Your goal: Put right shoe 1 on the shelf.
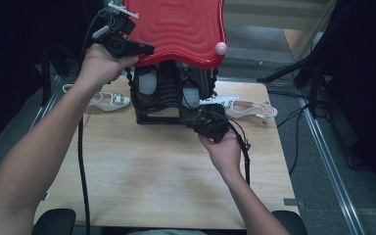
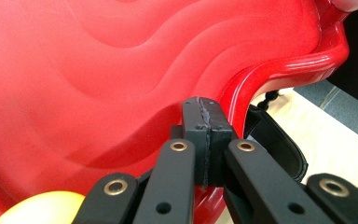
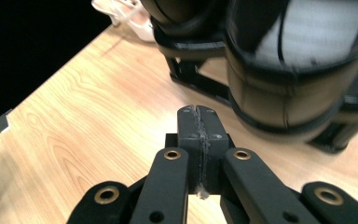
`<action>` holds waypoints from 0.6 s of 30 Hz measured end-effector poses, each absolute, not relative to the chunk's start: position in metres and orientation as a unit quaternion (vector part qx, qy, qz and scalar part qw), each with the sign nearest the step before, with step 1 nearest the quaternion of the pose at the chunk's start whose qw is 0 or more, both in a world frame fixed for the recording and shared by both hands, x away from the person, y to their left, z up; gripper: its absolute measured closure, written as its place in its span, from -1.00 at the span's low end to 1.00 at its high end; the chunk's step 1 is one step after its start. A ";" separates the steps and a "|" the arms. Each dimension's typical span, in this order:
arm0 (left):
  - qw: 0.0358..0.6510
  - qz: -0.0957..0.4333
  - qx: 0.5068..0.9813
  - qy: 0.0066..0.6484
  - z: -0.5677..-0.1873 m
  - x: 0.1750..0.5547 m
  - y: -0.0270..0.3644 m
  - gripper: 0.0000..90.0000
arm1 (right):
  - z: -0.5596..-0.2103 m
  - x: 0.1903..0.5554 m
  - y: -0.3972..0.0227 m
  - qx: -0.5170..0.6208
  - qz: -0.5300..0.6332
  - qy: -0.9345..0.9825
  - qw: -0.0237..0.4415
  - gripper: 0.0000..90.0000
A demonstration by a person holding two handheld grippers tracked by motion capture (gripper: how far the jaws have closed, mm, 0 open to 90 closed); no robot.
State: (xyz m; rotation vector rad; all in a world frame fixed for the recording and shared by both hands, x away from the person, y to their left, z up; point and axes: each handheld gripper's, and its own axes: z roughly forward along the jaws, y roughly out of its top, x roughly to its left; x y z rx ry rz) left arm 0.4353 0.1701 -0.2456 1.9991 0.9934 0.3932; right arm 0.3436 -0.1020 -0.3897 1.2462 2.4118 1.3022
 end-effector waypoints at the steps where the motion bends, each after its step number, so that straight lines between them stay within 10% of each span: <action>1: 0.423 0.158 0.799 0.397 -0.246 0.435 0.170 1.00 | -0.394 0.345 -0.104 0.419 0.431 0.797 0.060 1.00; 18: 0.446 0.139 0.785 0.406 -0.248 0.440 0.168 1.00 | -0.426 0.368 -0.129 0.461 0.430 0.774 0.063 1.00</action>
